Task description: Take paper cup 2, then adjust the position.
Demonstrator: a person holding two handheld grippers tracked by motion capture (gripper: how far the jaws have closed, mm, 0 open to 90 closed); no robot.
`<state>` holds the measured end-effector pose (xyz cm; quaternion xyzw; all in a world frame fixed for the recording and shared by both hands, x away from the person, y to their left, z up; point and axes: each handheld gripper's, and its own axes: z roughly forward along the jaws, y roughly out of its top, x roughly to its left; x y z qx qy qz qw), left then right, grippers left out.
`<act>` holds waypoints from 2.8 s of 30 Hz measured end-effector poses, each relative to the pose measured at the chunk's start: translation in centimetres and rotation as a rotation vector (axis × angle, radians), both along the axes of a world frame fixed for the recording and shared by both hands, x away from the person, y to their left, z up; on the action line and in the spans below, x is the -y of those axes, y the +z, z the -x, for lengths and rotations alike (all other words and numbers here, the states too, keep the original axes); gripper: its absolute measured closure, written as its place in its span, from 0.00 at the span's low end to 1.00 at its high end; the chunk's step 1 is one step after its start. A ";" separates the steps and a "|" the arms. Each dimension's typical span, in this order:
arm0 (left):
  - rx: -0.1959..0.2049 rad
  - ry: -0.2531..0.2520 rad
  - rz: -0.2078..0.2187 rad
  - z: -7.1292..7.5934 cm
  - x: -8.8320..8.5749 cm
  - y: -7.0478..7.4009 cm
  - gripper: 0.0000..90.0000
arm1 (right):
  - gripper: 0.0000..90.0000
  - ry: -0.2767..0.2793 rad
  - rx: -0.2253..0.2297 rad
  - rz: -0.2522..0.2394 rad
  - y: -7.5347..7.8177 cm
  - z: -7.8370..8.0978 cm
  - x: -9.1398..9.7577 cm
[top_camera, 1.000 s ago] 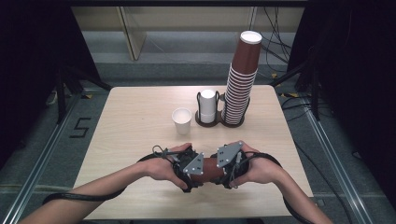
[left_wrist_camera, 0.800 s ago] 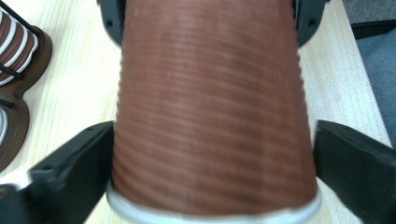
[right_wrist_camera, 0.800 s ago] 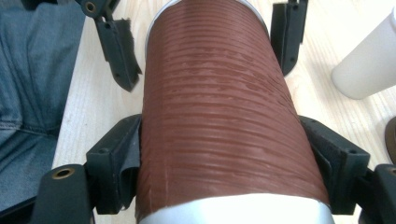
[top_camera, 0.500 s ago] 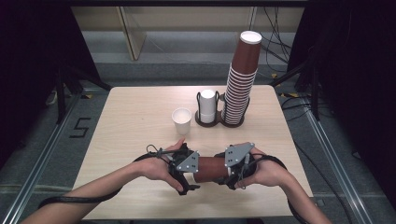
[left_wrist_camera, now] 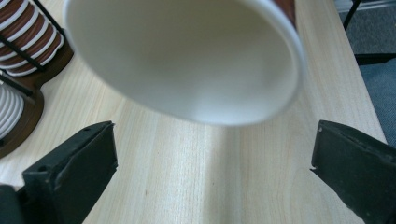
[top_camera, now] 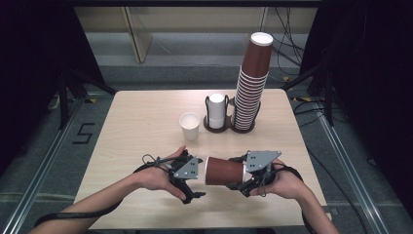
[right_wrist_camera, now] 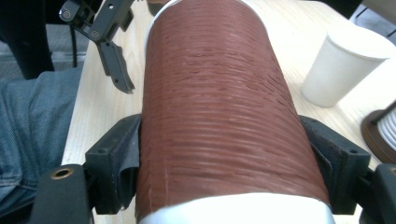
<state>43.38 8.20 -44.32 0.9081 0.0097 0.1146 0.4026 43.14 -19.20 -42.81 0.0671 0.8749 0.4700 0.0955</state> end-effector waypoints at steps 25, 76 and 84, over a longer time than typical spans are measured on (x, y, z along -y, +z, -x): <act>-0.040 0.043 0.136 0.0 -1.4 1.2 0.00 | 0.25 -0.070 0.003 -0.067 -1.0 0.3 2.3; -0.069 -0.044 0.212 -1.0 1.9 0.9 0.00 | 0.25 0.027 0.036 -0.083 -0.9 0.7 0.5; -0.073 -0.058 0.230 -1.0 2.1 1.0 0.05 | 0.25 0.039 0.040 -0.098 -0.9 0.6 0.2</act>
